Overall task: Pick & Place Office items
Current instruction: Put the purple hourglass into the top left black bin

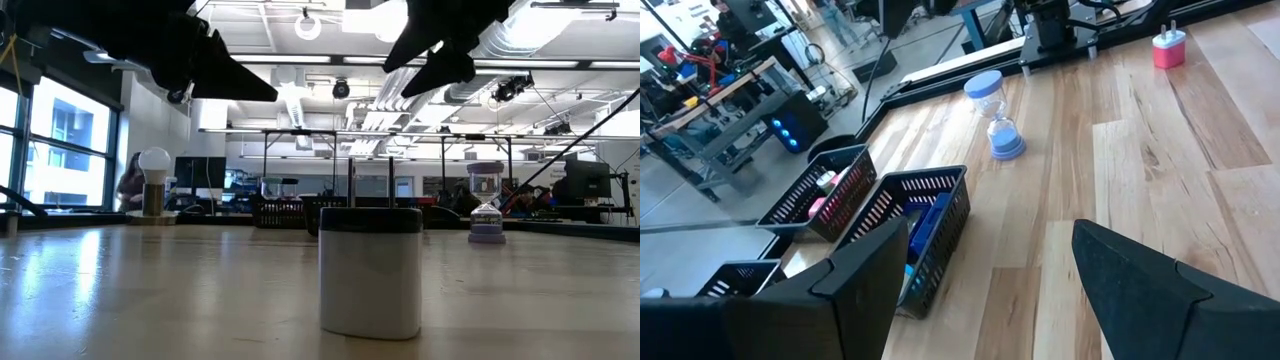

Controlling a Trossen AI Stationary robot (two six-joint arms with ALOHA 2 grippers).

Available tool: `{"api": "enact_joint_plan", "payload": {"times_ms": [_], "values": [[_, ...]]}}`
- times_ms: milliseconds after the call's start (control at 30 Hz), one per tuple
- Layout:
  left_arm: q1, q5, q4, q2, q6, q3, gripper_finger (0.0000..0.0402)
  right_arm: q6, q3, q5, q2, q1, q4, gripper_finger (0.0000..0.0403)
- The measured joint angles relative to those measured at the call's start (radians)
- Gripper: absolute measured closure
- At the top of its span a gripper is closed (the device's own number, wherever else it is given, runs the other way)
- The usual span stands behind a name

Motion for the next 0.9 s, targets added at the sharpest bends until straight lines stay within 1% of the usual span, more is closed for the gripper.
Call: {"api": "enact_joint_plan", "payload": {"times_ms": [167,267,333,400,500,600,667,767,900], "values": [[0.000,0.000,-0.010,0.000,0.000,0.000,0.0126,-0.004,0.000,-0.005,0.026,0.000,0.014,0.0021],[0.000,0.000,-0.012,0.000,0.000,0.000,0.0126,-0.007,0.000,-0.014,0.024,0.001,0.011,0.0006],[0.000,0.000,-0.012,0.000,0.000,0.000,0.0126,0.002,0.000,-0.042,0.023,0.001,-0.005,0.0008],[0.000,0.000,-0.013,0.000,0.000,0.000,0.0126,0.049,0.000,-0.057,0.020,0.000,-0.046,0.0013],[0.000,0.000,-0.015,0.000,0.000,0.000,0.0126,0.147,0.000,-0.055,0.015,-0.011,-0.160,0.0021],[0.000,0.000,-0.015,0.000,0.000,0.000,0.0126,0.221,0.000,-0.054,0.016,-0.028,-0.296,0.0026],[0.000,0.000,-0.015,0.000,0.000,0.000,0.0126,0.262,0.000,-0.052,0.016,-0.035,-0.356,0.0027],[0.005,0.000,-0.015,0.000,0.000,0.000,0.0126,0.299,0.000,-0.050,0.016,-0.042,-0.401,0.0027],[0.011,0.000,-0.015,0.000,-0.007,0.000,0.0126,0.289,0.000,-0.065,0.021,-0.039,-0.436,0.0027]]}}
